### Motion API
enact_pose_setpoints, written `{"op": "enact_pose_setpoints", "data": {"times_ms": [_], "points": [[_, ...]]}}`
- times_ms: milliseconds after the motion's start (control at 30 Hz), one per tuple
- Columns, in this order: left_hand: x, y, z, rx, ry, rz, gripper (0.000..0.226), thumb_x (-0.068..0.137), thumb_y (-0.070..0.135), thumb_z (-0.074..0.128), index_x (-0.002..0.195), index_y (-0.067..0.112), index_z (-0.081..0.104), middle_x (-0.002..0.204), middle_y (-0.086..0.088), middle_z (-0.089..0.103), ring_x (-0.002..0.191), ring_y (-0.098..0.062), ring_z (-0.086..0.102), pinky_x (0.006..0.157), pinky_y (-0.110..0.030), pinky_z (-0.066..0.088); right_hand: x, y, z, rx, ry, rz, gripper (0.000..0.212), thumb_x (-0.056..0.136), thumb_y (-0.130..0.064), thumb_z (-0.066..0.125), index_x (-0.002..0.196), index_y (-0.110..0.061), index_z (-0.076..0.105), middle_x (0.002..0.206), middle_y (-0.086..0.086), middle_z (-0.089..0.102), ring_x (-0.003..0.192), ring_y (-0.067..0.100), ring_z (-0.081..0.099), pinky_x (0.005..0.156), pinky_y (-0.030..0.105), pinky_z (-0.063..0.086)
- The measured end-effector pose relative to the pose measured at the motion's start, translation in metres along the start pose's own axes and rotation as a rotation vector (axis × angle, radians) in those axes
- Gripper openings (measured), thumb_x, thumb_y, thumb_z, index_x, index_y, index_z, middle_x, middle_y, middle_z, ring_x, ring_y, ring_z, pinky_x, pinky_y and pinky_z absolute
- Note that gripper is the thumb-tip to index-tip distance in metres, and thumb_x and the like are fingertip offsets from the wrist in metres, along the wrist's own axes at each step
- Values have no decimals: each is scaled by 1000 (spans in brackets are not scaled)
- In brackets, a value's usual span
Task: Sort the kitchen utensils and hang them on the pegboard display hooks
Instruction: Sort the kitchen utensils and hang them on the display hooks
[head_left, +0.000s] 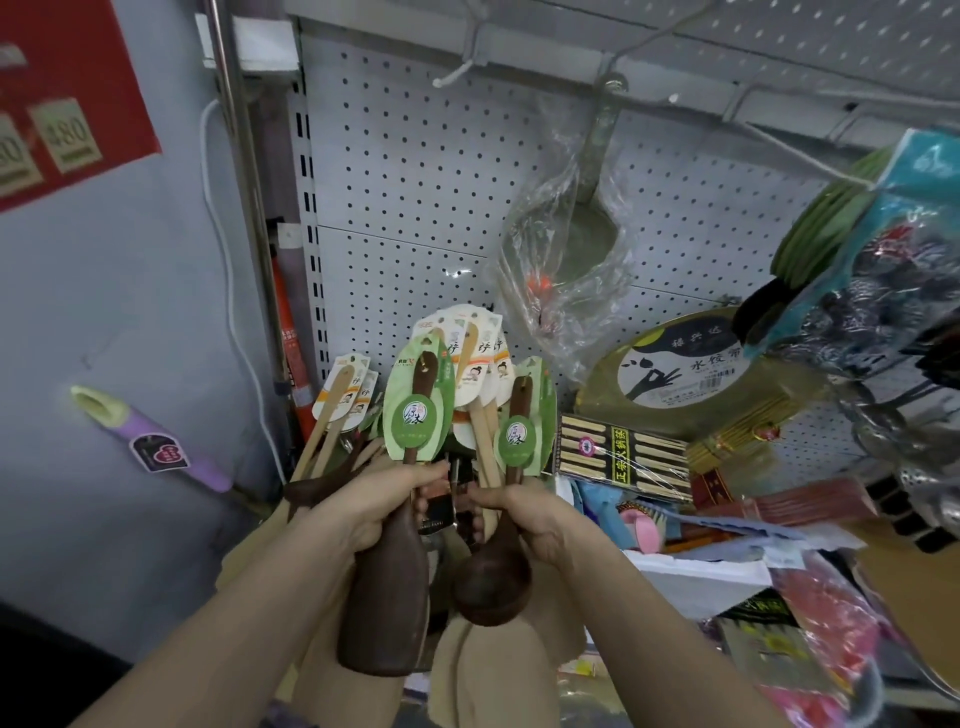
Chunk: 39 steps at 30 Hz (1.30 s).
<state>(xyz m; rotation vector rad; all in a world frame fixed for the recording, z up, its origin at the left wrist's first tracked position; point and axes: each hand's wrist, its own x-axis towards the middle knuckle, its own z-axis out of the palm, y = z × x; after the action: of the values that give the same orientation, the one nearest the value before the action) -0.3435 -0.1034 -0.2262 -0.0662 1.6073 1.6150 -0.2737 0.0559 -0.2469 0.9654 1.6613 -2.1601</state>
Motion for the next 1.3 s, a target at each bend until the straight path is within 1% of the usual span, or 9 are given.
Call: {"op": "enact_pose_setpoints", "data": {"times_ms": [100, 300, 400, 700, 833, 1000, 1133, 1200, 1300], "points": [[-11, -2, 24, -63, 6, 26, 14, 90, 13, 63, 78, 11, 57, 57, -1, 44, 40, -8, 40, 44, -20, 32, -17, 3, -20, -71, 57, -63, 15, 87, 4, 65, 101, 7, 63, 67, 14, 58, 48, 18, 55, 48, 27, 53], [-28, -20, 85, -70, 60, 68, 29, 87, 0, 59, 65, 15, 48, 55, -2, 36, 37, -8, 30, 43, -18, 27, -63, 20, -75, -113, 164, -64, 14, 88, 9, 58, 76, 2, 56, 54, 13, 54, 40, 20, 52, 45, 28, 49], [-41, -41, 127, -49, 90, 104, 31, 84, -3, 59, 65, 17, 45, 48, 4, 35, 36, -7, 30, 46, -19, 26, -96, 40, -113, -61, 203, -39, 14, 85, 1, 66, 93, 0, 54, 61, 13, 57, 45, 21, 56, 49, 31, 50], [-77, -129, 272, -14, -95, 1, 32, 85, 0, 60, 63, 16, 43, 45, 3, 34, 36, -11, 34, 43, -21, 30, -212, 114, -242, 65, 344, -29, 10, 90, 1, 63, 84, 0, 56, 58, 11, 56, 47, 20, 55, 52, 31, 53], [-89, -163, 338, 104, -149, 2, 25, 82, 2, 67, 67, 11, 50, 46, -3, 42, 41, -16, 39, 51, -24, 33, -266, 144, -298, 103, 473, -35, 12, 87, 0, 68, 96, 5, 62, 59, 12, 63, 45, 20, 59, 46, 27, 51], [-114, -199, 427, 140, -312, -30, 17, 82, 2, 70, 70, 6, 58, 43, -3, 53, 32, -9, 46, 38, -15, 37, -326, 183, -365, 222, 543, -35, 14, 89, -4, 67, 98, 4, 60, 65, 16, 65, 56, 25, 62, 56, 36, 55], [-130, -221, 493, 158, -497, -160, 23, 80, 12, 75, 97, -3, 69, 74, -13, 68, 58, -17, 61, 51, -23, 49, -375, 201, -409, 324, 604, -69, 12, 94, -10, 64, 91, 2, 68, 71, 15, 70, 57, 23, 65, 54, 33, 57], [-138, -232, 529, 168, -593, -178, 19, 77, 8, 75, 93, 1, 69, 72, -13, 71, 58, -17, 66, 52, -25, 54, -395, 209, -431, 404, 626, -89, 15, 94, -13, 64, 101, 0, 68, 76, 13, 73, 59, 22, 69, 54, 31, 56], [-146, -242, 578, 166, -726, -223, 30, 75, 6, 75, 104, 1, 69, 94, -21, 73, 83, -27, 69, 82, -42, 58, -410, 215, -460, 546, 633, -150, 22, 98, -18, 58, 111, -2, 68, 84, 11, 75, 65, 19, 72, 58, 29, 58]]}}
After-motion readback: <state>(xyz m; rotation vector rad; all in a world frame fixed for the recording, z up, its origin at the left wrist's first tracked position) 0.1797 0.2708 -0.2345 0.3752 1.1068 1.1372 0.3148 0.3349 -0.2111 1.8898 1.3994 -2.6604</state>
